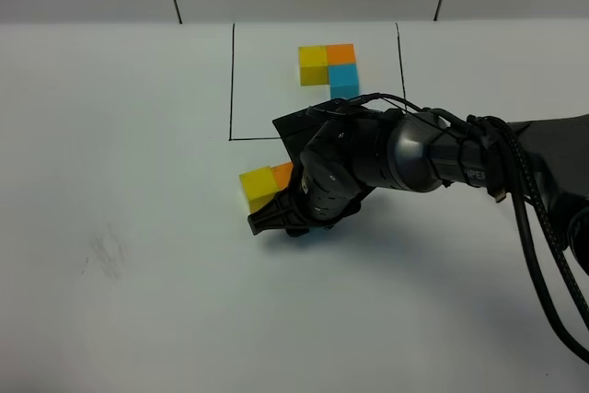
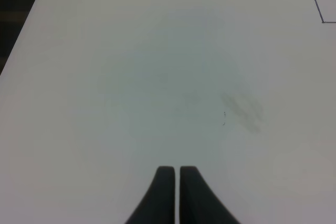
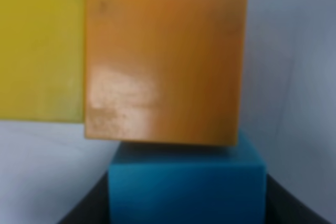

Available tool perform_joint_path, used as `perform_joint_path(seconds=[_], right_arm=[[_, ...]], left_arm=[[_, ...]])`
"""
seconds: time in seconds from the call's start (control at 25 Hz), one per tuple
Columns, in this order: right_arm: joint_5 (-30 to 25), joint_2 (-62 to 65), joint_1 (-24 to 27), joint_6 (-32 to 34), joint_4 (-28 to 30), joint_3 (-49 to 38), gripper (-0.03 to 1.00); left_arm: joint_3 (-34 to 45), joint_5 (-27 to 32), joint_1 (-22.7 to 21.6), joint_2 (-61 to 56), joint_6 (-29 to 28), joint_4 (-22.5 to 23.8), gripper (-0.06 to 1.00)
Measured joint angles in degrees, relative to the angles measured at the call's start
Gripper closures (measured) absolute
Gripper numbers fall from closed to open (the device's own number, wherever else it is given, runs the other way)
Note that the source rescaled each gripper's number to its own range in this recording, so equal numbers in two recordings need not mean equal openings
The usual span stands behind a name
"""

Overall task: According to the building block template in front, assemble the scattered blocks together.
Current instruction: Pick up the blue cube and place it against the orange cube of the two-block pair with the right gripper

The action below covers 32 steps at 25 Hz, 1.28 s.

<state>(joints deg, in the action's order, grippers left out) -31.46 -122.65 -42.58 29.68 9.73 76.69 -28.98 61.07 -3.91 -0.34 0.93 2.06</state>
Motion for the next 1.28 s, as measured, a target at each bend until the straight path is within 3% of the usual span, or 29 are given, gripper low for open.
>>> perform_joint_path(seconds=[0.44, 0.84, 1.28], right_arm=[[-0.57, -0.06, -0.43, -1.75, 0.42, 0.00, 0.51], [0.11, -0.01, -0.38, -1.75, -5.53, 0.05, 0.51], [0.35, -0.01, -0.43, -2.15, -6.21, 0.05, 0.51]], left_arm=[[0.00, 0.00, 0.00, 0.00, 0.00, 0.00, 0.94], [0.00, 0.00, 0.00, 0.00, 0.00, 0.00, 0.94], [0.00, 0.05, 0.00, 0.00, 0.00, 0.00, 0.94]])
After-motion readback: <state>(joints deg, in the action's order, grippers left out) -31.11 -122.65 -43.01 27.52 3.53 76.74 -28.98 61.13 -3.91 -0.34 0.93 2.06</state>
